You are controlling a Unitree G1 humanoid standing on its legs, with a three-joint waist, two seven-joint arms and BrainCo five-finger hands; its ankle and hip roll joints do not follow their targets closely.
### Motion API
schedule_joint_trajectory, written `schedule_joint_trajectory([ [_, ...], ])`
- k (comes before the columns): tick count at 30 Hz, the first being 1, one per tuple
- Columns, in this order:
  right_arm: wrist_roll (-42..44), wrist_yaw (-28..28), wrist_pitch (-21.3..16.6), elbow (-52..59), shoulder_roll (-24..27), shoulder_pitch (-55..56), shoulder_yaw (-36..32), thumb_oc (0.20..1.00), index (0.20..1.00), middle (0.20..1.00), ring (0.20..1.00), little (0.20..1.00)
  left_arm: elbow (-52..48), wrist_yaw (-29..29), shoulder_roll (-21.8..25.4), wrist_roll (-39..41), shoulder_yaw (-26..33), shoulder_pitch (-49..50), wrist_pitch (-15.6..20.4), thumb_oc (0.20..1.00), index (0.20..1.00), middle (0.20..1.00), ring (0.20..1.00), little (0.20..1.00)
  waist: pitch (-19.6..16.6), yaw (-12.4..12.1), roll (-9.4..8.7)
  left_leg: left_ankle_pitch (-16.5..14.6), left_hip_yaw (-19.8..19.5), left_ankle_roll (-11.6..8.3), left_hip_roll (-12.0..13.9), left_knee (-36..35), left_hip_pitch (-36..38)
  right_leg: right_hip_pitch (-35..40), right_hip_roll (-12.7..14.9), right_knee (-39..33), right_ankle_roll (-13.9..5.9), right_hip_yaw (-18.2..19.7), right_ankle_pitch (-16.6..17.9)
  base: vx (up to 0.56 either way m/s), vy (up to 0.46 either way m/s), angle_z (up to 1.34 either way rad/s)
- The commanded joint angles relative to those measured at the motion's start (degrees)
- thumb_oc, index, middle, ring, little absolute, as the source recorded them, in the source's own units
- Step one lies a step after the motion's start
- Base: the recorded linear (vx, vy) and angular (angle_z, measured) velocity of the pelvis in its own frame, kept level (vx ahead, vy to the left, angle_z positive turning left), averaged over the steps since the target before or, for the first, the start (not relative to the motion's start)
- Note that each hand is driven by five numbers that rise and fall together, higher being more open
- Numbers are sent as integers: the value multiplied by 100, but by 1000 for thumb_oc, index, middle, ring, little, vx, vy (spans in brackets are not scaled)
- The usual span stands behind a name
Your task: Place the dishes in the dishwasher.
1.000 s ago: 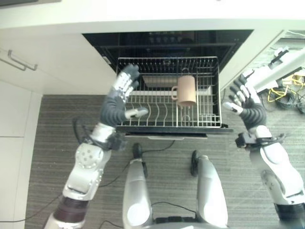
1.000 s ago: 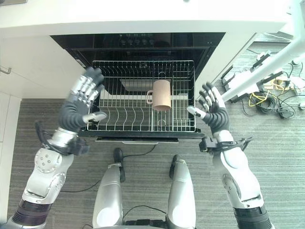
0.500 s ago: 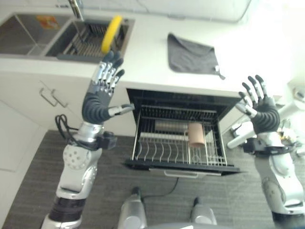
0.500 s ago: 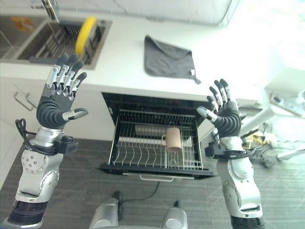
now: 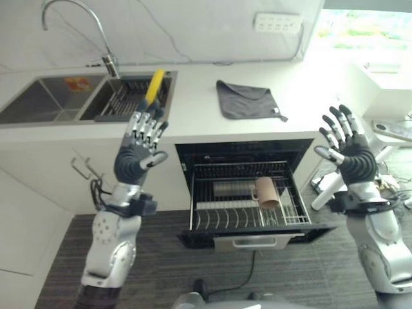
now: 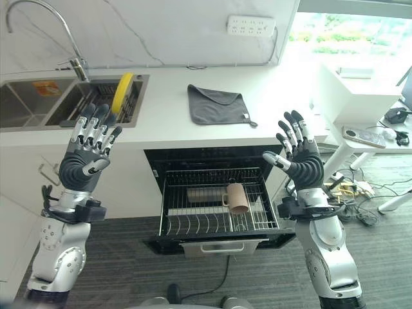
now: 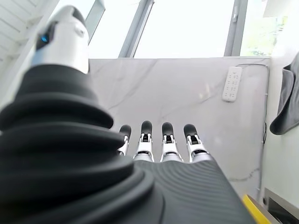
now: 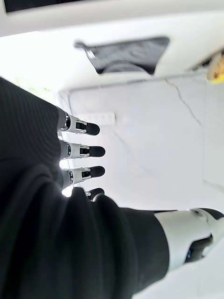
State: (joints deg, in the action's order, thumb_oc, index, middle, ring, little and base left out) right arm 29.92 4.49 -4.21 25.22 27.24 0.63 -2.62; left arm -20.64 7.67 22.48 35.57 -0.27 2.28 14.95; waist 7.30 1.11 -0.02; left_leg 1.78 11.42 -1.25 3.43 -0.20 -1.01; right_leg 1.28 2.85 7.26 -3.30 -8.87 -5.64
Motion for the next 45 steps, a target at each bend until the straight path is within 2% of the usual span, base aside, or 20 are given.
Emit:
schedule_joint_trajectory([
  [1, 183, 11, -231, 165, -28, -292, -313, 1000, 1000, 1000, 1000, 1000, -100, -10, 310, 129, 46, -302, 53, 1000, 1000, 1000, 1000, 1000, 78, 131, -125, -462, -57, 64, -412, 699, 250, 108, -181, -314, 128, 5, 400, -73, -72, 4],
  [3, 180, 17, -187, 169, 24, -270, -391, 1000, 1000, 1000, 1000, 1000, -135, 44, 278, 199, 57, -282, 9, 1000, 1000, 1000, 1000, 1000, 112, 136, -145, -413, 8, -86, -314, 1184, -17, 202, -104, -413, 157, -5, 463, -93, -2, 16],
  [6, 118, -37, -6, 149, 94, -457, -407, 1000, 1000, 1000, 1000, 1000, -243, 60, 226, 208, 44, -176, 68, 1000, 1000, 1000, 1000, 1000, 93, 170, -210, -352, -27, -241, 245, 1197, 52, 189, 87, -492, 105, 28, 577, -53, 264, 10],
  [7, 187, -227, 59, 230, 226, -354, -556, 1000, 1000, 1000, 1000, 1000, -275, -24, 241, 195, 119, -7, 171, 1000, 1000, 1000, 1000, 1000, 26, 262, -153, 393, -91, -544, 1040, 603, 295, 167, 126, -570, 71, 157, 605, 36, 522, -5],
  [8, 214, -241, 62, 251, 256, -321, -589, 1000, 1000, 1000, 1000, 1000, -278, -18, 238, 209, 126, 20, 183, 1000, 1000, 1000, 1000, 1000, 18, 269, -139, 527, -108, -601, 1147, 506, 321, 173, 127, -588, 66, 168, 609, 69, 664, 2],
  [9, 318, -329, 87, 309, 412, -243, -733, 1000, 1000, 1000, 1000, 1000, -257, -18, 205, 209, 114, 119, 297, 1000, 1000, 1000, 1000, 1000, 11, 297, -96, 1113, -223, -816, 1644, 213, 351, 162, 208, -644, 14, 233, 629, 49, 479, 4],
  [11, 482, -401, 141, 274, 725, -348, -870, 1000, 1000, 1000, 1000, 1000, -28, 2, 130, 286, 70, 293, 664, 1000, 1000, 1000, 1000, 1000, 39, 356, 28, 1456, -381, -1035, 2169, -175, 523, -13, 475, -564, -113, 363, 602, 56, 916, -39],
  [12, 469, -367, 216, 255, 805, -484, -885, 1000, 1000, 1000, 1000, 1000, 28, 85, 99, 421, 88, 323, 757, 1000, 1000, 1000, 1000, 1000, 66, 352, 118, 1511, -483, -1110, 2257, -266, 510, -130, 622, -417, -185, 417, 552, 73, 1008, -67],
  [15, 263, -366, 320, 260, 792, -644, -800, 1000, 1000, 1000, 1000, 1000, -8, 87, 162, 447, 221, 435, 819, 1000, 1000, 1000, 1000, 1000, 132, 397, 215, 895, -338, -1210, 2138, -47, 559, -311, 1124, -255, -589, 622, 672, 120, 769, -30],
  [17, 274, -320, 312, 286, 794, -569, -884, 1000, 1000, 1000, 1000, 1000, -59, 112, 259, 582, 367, 448, 689, 1000, 1000, 1000, 1000, 1000, 152, 419, 150, 545, -40, -1209, 2053, 302, 505, -302, 1425, -261, -828, 588, 831, 102, 553, -2],
  [18, 291, -234, 292, 325, 734, -450, -1015, 1000, 1000, 1000, 1000, 1000, -80, 243, 318, 669, 438, 364, 531, 1000, 1000, 1000, 1000, 1000, 171, 391, 44, 93, -15, -1143, 1892, 654, 393, -240, 1703, -280, -964, 548, 1005, 134, 604, 15],
  [21, 278, -218, 290, 472, 592, -15, -1342, 1000, 1000, 1000, 1000, 1000, -67, 532, 402, 648, 516, 316, 286, 1000, 1000, 1000, 1000, 1000, 220, 280, -152, -530, -390, -920, 1416, 1234, 181, -169, 2216, -237, -1010, 562, 1510, 148, 461, 42],
  [25, 104, -199, 286, 506, 287, 202, -1315, 1000, 1000, 1000, 1000, 1000, -55, 757, 479, 537, 630, 272, 46, 1000, 1000, 1000, 1000, 1000, 258, 39, -331, -829, -301, -523, 825, 1296, 196, -244, 2715, -31, -996, 66, 2450, 91, 482, 28],
  [27, -15, -148, 297, 432, 230, 106, -1095, 1000, 1000, 1000, 1000, 1000, -104, 685, 431, 527, 667, 322, -46, 1000, 1000, 1000, 1000, 1000, 254, -56, -316, -884, -183, -382, 646, 1184, 339, -267, 2497, 48, -900, -128, 2268, 9, 433, -38],
  [28, -72, -76, 269, 402, 240, 58, -982, 1000, 1000, 1000, 1000, 1000, -105, 657, 439, 514, 640, 297, -74, 1000, 1000, 1000, 1000, 1000, 227, -39, -321, -817, -164, -308, 542, 1050, 364, -333, 2275, 88, -848, -65, 2121, 24, 497, -61],
  [29, -66, 5, 209, 354, 292, 24, -847, 1000, 1000, 1000, 1000, 1000, -57, 614, 479, 381, 533, 224, -65, 1000, 1000, 1000, 1000, 1000, 195, -15, -318, -791, -196, -188, 350, 825, 446, -364, 1771, 200, -761, -5, 1762, -5, 470, -53],
  [35, 216, -162, 21, 219, 406, 134, -970, 1000, 1000, 1000, 1000, 1000, 2, 258, 516, -121, 209, -31, -203, 1000, 1000, 1000, 1000, 1000, 92, 164, -387, -619, -319, 77, -68, 312, 599, -390, 491, 253, -560, 160, 1074, 12, 214, 4],
  [37, 266, -190, 34, 175, 433, 148, -988, 1000, 1000, 1000, 1000, 1000, -4, 239, 441, -43, 13, -72, -306, 1000, 1000, 1000, 1000, 1000, 39, 251, -370, -528, -379, 105, -177, 91, 686, -250, 63, -149, -339, 296, 794, 30, 74, -2],
  [40, 286, -108, -117, 120, 473, 97, -915, 1000, 1000, 1000, 1000, 1000, 51, 156, 434, -30, -146, -190, -137, 1000, 1000, 1000, 1000, 1000, -13, 316, -353, -446, -415, 164, -328, -139, 751, -153, -128, -628, -251, 478, 907, -7, -99, -8],
  [45, 151, 71, -82, 57, 412, -249, -683, 1000, 1000, 1000, 1000, 1000, 113, -1, 377, -2, -220, -323, -10, 1000, 1000, 1000, 1000, 1000, -67, 349, -234, -457, -192, 74, -274, -79, 777, 44, -185, -1003, -174, 497, 1021, 16, -204, -1],
])
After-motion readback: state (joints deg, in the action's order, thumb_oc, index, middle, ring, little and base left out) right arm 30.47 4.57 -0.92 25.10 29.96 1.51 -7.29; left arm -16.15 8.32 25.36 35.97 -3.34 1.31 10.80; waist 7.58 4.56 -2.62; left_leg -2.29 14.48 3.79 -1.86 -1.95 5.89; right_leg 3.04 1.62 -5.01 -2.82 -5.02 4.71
